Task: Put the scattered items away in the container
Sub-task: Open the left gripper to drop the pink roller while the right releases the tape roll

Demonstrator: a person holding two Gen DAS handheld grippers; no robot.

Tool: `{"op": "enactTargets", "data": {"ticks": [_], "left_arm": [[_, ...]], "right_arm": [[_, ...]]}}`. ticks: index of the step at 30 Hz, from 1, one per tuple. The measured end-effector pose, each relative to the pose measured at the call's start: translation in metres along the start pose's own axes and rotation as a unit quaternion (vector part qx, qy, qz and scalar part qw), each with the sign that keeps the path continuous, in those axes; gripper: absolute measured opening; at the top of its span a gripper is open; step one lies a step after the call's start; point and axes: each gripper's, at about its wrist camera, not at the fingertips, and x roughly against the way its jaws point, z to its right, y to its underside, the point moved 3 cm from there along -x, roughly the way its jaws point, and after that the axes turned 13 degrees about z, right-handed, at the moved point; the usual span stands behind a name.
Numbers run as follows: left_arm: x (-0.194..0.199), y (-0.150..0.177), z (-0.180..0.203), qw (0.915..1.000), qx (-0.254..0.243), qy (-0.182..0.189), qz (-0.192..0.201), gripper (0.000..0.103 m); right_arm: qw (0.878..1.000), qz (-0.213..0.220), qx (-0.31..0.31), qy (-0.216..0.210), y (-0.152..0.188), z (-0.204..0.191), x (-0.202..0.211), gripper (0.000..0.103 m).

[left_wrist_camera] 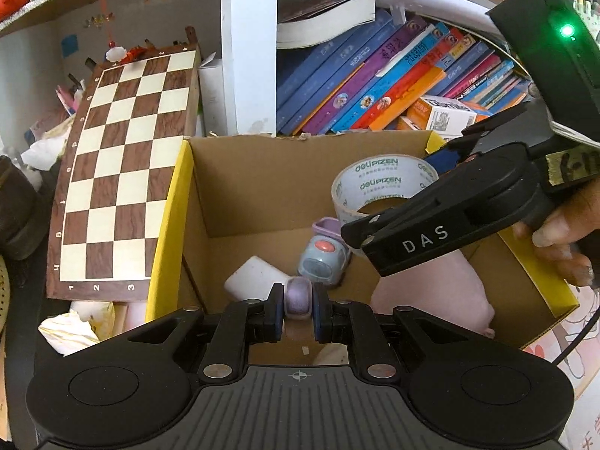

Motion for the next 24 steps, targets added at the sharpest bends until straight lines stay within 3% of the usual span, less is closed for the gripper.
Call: {"op": "enactTargets", "data": {"ticks": [12,20,24], "left_arm": [[-0.004,-0.003,-0.003,1.0,0.004,-0.006,0.005,0.018],[0.007,-0.007,0.006,0.9995,-0.005,0.002,0.031,0.055],[0.016,-0.011,0.008,0.9984,-0.017,-0.006,0.054,0.065]], "right_arm": [[1.0,-0.004,-0.017,0.006,-0.005,0.007,-0.012,0.084],[1.0,-0.004,-0.024,0.017,-0.006,0.009,-0.015,0.084],[0.999,0.001,-0.029,0.02,-0.008,0.01,-0.009,0.084]]}}
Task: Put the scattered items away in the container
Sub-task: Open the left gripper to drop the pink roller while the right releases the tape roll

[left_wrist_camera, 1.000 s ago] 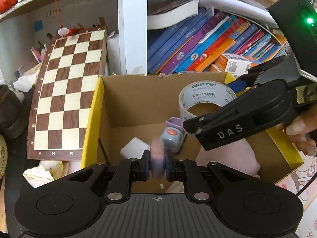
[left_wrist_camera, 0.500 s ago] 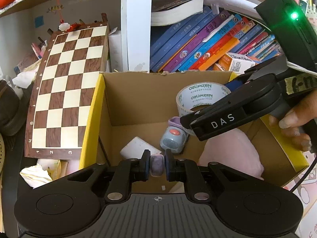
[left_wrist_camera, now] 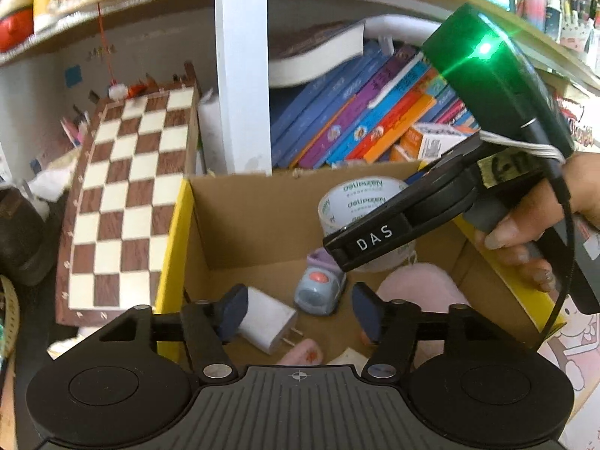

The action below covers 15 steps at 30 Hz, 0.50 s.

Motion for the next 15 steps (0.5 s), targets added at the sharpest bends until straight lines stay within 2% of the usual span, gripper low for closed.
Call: {"op": "enactTargets", "data": {"ticks": [15], "left_arm": [[0.032,-0.01,0.003,0.9993,-0.017,0.003,0.032,0.072]], "right_arm": [[1.0,0.025,-0.018,0.003,-0.006,-0.001,0.036,0.086]]}}
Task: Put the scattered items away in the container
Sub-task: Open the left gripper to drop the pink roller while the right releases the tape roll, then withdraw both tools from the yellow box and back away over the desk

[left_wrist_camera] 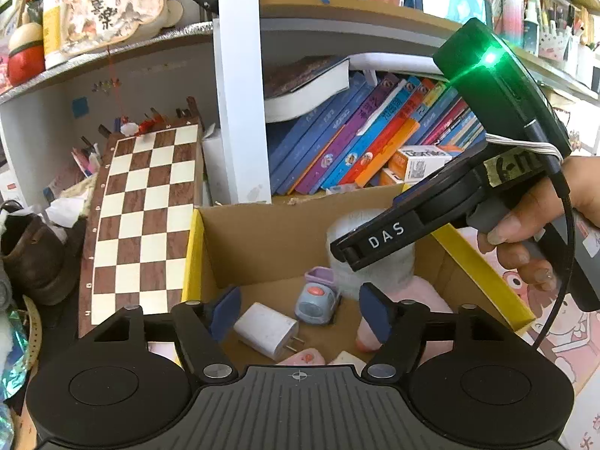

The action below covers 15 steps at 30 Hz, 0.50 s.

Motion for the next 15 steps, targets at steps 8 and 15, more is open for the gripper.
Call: {"op": "enactTargets", "data": {"ticks": [8,15], "left_arm": [[0.02,-0.004,0.0,0.9999,-0.001,-0.005,0.012,0.072],[0.038,-0.005,0.0,0.9998,-0.004,-0.01,0.019,0.073]], "right_arm": [[1.0,0.019,0.001,0.004,-0.005,-0.006,0.023,0.086],[0.999,0.035,0.002,0.006,-0.008,-0.011,0.045,0.086]]}}
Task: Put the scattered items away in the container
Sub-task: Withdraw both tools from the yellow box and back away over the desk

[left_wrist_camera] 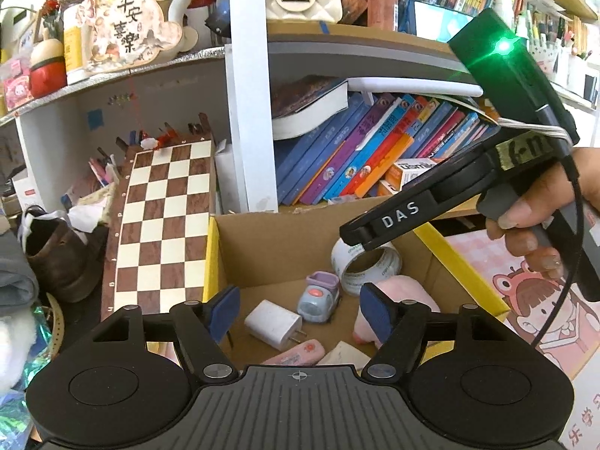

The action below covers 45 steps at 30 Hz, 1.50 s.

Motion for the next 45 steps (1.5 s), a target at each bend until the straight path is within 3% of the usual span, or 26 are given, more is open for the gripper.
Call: {"op": "enactTargets", "data": {"ticks": [16,19,29,45], "left_arm": [[0.05,-0.007,0.016,0.9998,-0.001,0.002,0.02,0.074],[0.058,-0.008,0.022,0.9997,-0.001,0.0,0.025,0.084],[0.074,0.0,0.047,0.9998,-0.006,0.01,0.017,0.094],[0.094,0.02,0.075,0.9999,0.012,0.007,-0.002,0.098]], "right_arm": [[0.999,0.041,-0.031,0.02,0.017,-0.004,0.088,0.087],[0.997,0.051,-0.041,0.031,0.025,0.001,0.108,0.088],[0.991,0.063,-0.086,0.077,0.068,0.016,0.164,0.091],[0.981,0.052,-0.124,0.138,0.141,0.022,0.22,0.094]]}}
